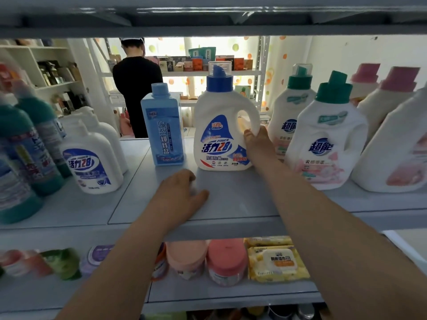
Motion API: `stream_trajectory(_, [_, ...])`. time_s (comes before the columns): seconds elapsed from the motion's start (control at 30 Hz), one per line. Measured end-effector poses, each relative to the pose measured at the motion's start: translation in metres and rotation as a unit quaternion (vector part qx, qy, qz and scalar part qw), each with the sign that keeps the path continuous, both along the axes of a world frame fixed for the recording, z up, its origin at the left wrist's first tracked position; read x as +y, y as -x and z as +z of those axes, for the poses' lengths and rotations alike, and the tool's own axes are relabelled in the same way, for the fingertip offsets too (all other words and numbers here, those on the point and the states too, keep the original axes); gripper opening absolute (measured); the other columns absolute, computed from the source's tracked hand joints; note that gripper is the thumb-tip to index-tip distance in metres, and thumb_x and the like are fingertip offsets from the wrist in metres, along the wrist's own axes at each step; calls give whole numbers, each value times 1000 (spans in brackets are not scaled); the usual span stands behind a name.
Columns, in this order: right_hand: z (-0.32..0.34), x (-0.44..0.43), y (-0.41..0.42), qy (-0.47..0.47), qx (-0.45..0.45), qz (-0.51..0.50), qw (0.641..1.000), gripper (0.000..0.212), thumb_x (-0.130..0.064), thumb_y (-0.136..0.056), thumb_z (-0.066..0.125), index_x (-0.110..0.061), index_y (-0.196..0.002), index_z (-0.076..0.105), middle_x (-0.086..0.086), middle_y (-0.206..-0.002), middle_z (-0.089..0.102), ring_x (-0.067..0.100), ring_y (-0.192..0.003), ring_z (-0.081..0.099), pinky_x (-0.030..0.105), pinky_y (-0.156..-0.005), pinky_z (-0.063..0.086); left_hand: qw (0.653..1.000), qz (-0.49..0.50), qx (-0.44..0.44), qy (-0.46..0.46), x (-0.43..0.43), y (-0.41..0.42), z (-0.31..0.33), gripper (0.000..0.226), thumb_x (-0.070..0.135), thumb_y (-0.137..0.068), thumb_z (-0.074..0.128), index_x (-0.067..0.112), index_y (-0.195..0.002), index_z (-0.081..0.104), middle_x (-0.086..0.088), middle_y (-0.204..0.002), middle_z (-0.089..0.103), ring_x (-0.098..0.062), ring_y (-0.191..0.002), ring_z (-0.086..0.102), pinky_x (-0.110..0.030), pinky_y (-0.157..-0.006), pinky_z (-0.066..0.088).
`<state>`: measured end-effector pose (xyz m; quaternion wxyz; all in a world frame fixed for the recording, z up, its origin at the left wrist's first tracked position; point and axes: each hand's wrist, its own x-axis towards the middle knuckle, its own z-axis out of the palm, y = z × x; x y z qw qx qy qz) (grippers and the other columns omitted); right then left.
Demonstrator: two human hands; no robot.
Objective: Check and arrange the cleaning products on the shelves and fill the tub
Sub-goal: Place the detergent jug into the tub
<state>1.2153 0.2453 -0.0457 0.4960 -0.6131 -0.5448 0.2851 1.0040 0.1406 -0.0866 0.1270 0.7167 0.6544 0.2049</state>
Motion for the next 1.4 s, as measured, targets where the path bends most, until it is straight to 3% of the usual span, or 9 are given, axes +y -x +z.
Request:
stream_trajectory(0.23, [-9,-66,0,-17,8,16,1000,22,-39,-108,38,-29,-127,44,-5,-99,61,14,-92,62,35,-82,51,969,13,-245,-18,2,9,2,74,53,-87,71,24,-145,37,7,-134,51,-13,-119,51,-36,-101,44])
stream_trajectory(0.43, [-12,-127,12,-35,32,26,999,23,-40,-108,39,-31,-129,44,-4,-103,61,19,-98,64,41,-89,53,933,-46,-357,17,-27,9,19,43,33,-95,68,20,-134,54,12,-109,69,6,-78,69,-6,-57,48])
stream_trajectory(0.6, [-14,-178,18,-49,95,63,992,16,-39,-109,43,-43,-124,43,-12,-104,65,15,-99,67,42,-93,54,869,-87,-485,42,-86,18,21,49,25,-85,75,23,-127,50,-9,-121,70,-17,-90,76,-26,-68,61])
stream_trajectory(0.77, [-33,-221,23,-35,94,87,991,41,-56,-107,37,-44,-143,49,-13,-131,66,12,-119,64,41,-104,49,807,-163,-560,90,-162,28,5,81,29,-69,84,34,-139,44,-8,-128,68,-30,-108,72,-42,-77,62])
stream_trajectory(0.87, [-58,-241,31,18,167,81,983,47,-73,-97,41,-48,-131,62,-16,-133,67,10,-123,63,43,-108,48,771,-176,-601,117,-206,27,-16,99,46,-56,92,39,-142,43,-3,-132,67,-32,-113,69,-46,-74,61])
stream_trajectory(1.03, [-95,-265,52,124,235,58,962,54,-71,-98,42,-31,-100,78,0,-102,80,25,-99,76,55,-101,53,808,-146,-569,42,-249,17,-50,96,67,-53,89,57,-138,44,10,-139,61,-19,-126,62,-48,-98,55])
stream_trajectory(1.17, [-104,-286,66,137,220,79,963,49,-58,-106,37,-26,-102,75,0,-97,80,23,-93,76,50,-96,57,828,-138,-543,27,-270,28,-58,75,54,-57,84,73,-119,47,23,-126,65,-6,-117,65,-29,-85,59])
stream_trajectory(1.27, [-114,-299,73,127,211,94,965,45,-54,-106,40,-23,-106,73,5,-104,79,28,-100,75,59,-99,54,840,-114,-530,25,-278,45,-65,74,50,-60,82,69,-121,45,19,-128,65,-6,-116,66,-32,-86,60])
stream_trajectory(1.4, [-125,-315,76,81,272,129,950,37,-49,-108,42,-25,-116,69,10,-115,75,29,-107,72,59,-98,55,823,0,-568,2,-279,60,-77,48,22,-93,68,61,-115,49,13,-115,72,-10,-100,73,-27,-72,60])
